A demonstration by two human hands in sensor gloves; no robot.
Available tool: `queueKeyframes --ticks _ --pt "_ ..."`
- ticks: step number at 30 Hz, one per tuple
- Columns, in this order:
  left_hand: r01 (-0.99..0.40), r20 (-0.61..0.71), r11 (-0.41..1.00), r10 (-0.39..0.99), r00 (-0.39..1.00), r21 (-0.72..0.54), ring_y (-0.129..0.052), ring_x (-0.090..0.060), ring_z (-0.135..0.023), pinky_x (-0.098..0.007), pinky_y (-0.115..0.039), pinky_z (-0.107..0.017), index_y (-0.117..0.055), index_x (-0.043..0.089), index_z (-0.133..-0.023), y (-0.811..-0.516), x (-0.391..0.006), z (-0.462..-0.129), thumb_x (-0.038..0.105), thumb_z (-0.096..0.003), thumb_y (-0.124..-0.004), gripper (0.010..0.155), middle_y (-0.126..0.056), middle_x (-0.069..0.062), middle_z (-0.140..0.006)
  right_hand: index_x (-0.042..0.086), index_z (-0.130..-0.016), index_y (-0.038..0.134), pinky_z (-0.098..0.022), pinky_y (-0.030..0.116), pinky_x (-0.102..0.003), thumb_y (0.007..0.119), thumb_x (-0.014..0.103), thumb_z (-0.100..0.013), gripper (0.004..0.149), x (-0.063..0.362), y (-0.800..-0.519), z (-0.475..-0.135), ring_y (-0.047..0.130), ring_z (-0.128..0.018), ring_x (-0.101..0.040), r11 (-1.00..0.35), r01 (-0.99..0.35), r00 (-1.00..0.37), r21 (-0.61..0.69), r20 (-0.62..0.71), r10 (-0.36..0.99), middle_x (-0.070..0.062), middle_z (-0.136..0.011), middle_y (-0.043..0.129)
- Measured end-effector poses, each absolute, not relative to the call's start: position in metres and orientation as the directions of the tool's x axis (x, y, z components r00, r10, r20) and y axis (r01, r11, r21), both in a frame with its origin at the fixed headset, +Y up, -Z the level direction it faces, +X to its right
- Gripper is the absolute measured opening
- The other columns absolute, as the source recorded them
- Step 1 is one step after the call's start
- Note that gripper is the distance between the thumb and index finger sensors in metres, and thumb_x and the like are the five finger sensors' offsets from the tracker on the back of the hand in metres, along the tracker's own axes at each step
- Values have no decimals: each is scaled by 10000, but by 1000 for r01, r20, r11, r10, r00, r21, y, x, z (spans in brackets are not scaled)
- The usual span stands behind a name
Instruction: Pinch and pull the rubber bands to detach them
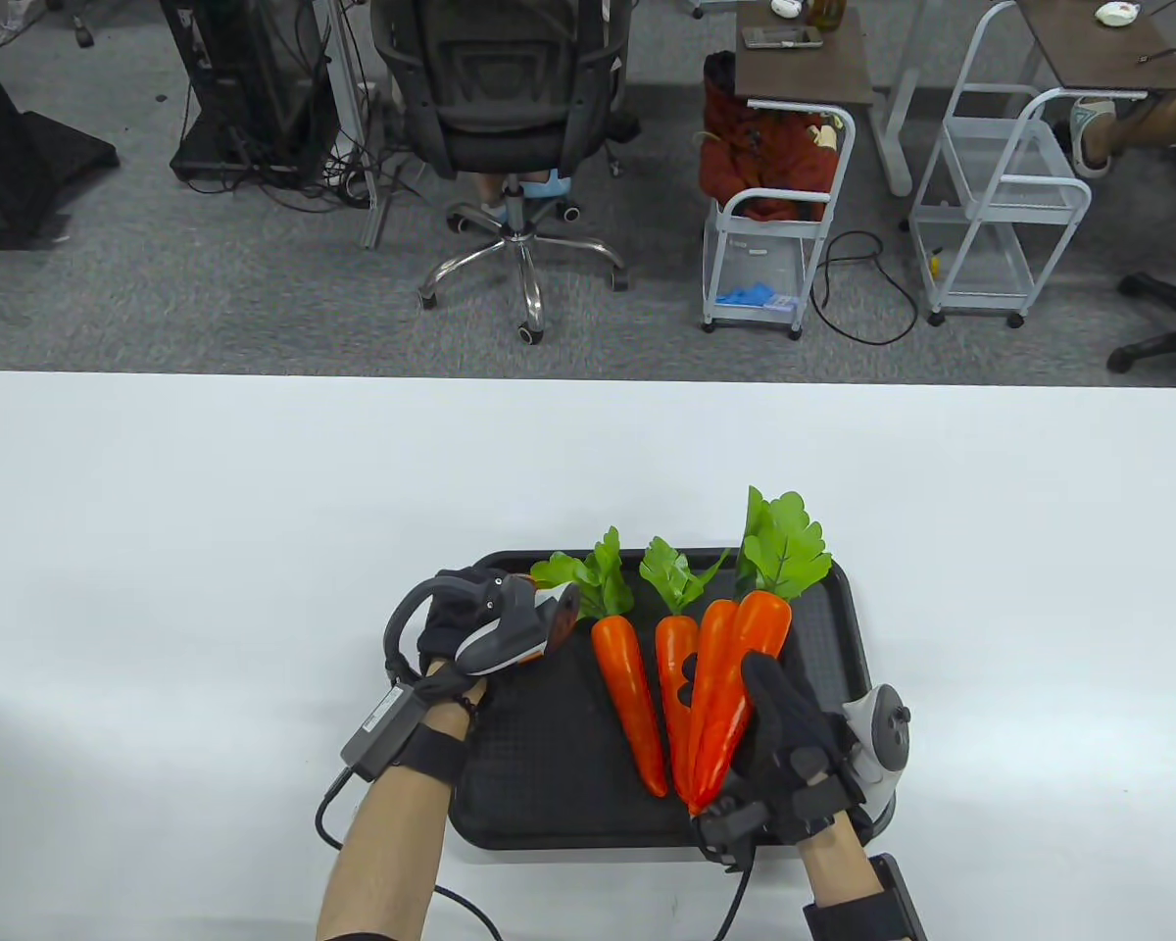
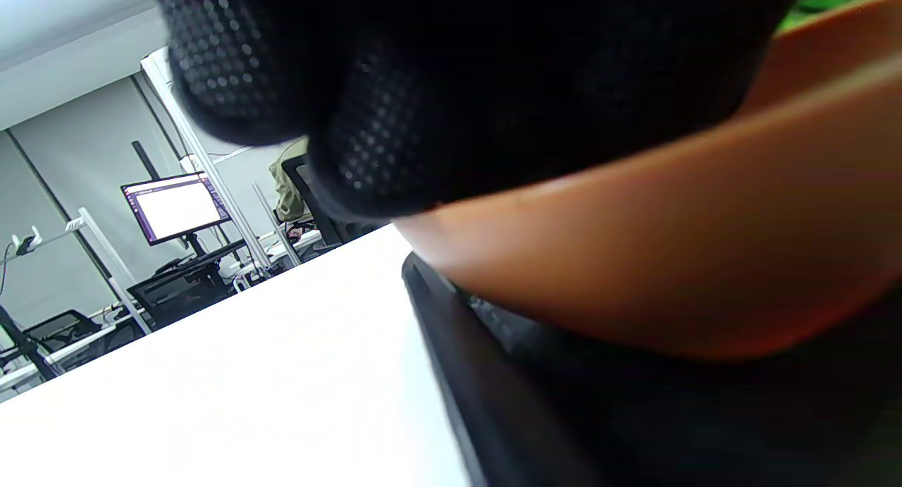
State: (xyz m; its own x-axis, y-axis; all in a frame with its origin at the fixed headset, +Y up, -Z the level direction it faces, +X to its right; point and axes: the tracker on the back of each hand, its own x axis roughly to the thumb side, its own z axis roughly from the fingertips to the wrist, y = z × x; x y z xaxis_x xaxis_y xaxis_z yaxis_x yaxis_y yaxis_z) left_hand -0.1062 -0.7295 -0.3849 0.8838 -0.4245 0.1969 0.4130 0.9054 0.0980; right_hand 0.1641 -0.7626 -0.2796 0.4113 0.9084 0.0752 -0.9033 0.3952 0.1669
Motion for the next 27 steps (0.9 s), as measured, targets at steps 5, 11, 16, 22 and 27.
queueKeyframes --ticks 5,11,16,22,27 --pt "434 196 895 -445 874 98 -1113 -120 -398 -392 -943 -413 -961 340 -702 -729 -104 -384 495 -407 -883 343 -1129 88 -502 217 -1091 225 -572 741 -557 771 597 -511 882 165 -762 -279 707 -811 -586 392 -905 408 164 77 910 -370 -1025 319" --pt "449 183 889 -459 869 95 -1110 -132 -482 -417 -926 -464 -939 357 -751 -728 -105 -380 502 -418 -857 372 -1119 92 -586 218 -1090 231 -571 733 -564 778 588 -508 880 166 -760 -278 698 -811 -594 342 -927 358 150 94 929 -372 -1024 316" --pt "430 164 895 -444 881 114 -1070 -183 -655 -475 -879 -549 -870 368 -860 -718 -110 -373 516 -433 -823 454 -1063 74 -776 220 -1093 243 -563 727 -577 791 572 -502 879 170 -753 -280 693 -803 -610 198 -975 209 100 121 970 -374 -1028 314" --pt "382 151 914 -400 904 137 -932 -302 -910 -601 -754 -672 -795 375 -953 -703 -117 -362 552 -448 -776 536 -909 10 -1038 222 -1095 251 -540 729 -602 815 537 -492 884 180 -742 -284 683 -786 -643 -93 -996 -91 10 122 988 -366 -1042 257" --pt "328 145 931 -351 925 157 -881 -341 -966 -640 -706 -699 -763 378 -983 -694 -121 -354 560 -452 -764 561 -854 -6 -1097 227 -1095 239 -532 720 -615 821 520 -493 887 193 -737 -287 665 -782 -660 -310 -950 -312 -34 65 948 -362 -1049 225"
